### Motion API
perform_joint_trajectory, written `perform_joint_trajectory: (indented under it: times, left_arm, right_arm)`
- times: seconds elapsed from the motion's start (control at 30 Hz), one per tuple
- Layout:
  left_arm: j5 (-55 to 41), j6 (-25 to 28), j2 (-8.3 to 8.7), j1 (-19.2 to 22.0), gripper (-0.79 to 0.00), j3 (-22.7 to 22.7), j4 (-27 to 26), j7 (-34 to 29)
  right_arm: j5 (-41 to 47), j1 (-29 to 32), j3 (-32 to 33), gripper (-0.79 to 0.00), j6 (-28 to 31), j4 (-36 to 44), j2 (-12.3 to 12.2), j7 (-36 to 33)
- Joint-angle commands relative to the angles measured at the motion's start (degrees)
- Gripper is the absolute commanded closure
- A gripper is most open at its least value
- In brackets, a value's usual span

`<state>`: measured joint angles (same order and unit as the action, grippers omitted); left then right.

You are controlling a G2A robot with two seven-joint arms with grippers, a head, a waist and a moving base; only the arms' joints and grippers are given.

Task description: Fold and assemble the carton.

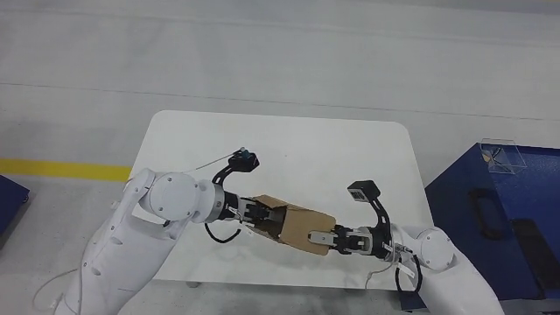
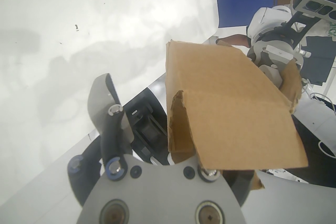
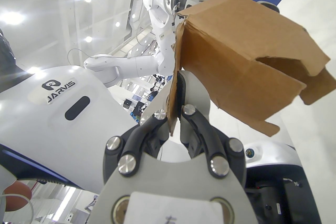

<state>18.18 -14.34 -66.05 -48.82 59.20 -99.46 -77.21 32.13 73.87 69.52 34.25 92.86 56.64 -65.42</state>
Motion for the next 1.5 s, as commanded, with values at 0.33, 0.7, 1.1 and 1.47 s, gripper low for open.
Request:
perform_joint_trajectory:
  times: [0.33, 0.7, 1.1, 1.47]
  left_arm:
    - [-3.82, -4.15, 1.16, -2.59, 0.000, 3.41, -5.27, -2.62]
    - [-16.54, -9.73, 0.65, -2.60, 0.000, 6.48, -2.64, 1.29]
    - [-47.87, -12.19, -1.90, -3.30, 0.000, 6.24, 8.65, 9.04]
    - [-56.55, -15.89, -3.23, 0.16, 0.000, 1.34, 15.72, 10.71]
  right_arm:
    - [-4.68, 1.58, 2.77, -0.785, 1.91, 1.89, -0.26, 4.00]
    - [-6.30, 4.55, 10.58, -0.785, 7.24, 4.40, -0.83, 11.93]
    - [-14.26, 3.64, 11.77, -0.785, 2.61, 2.73, -0.09, 25.65]
    - [-22.27, 2.28, 7.76, -0.785, 2.85, 0.52, 0.68, 27.91]
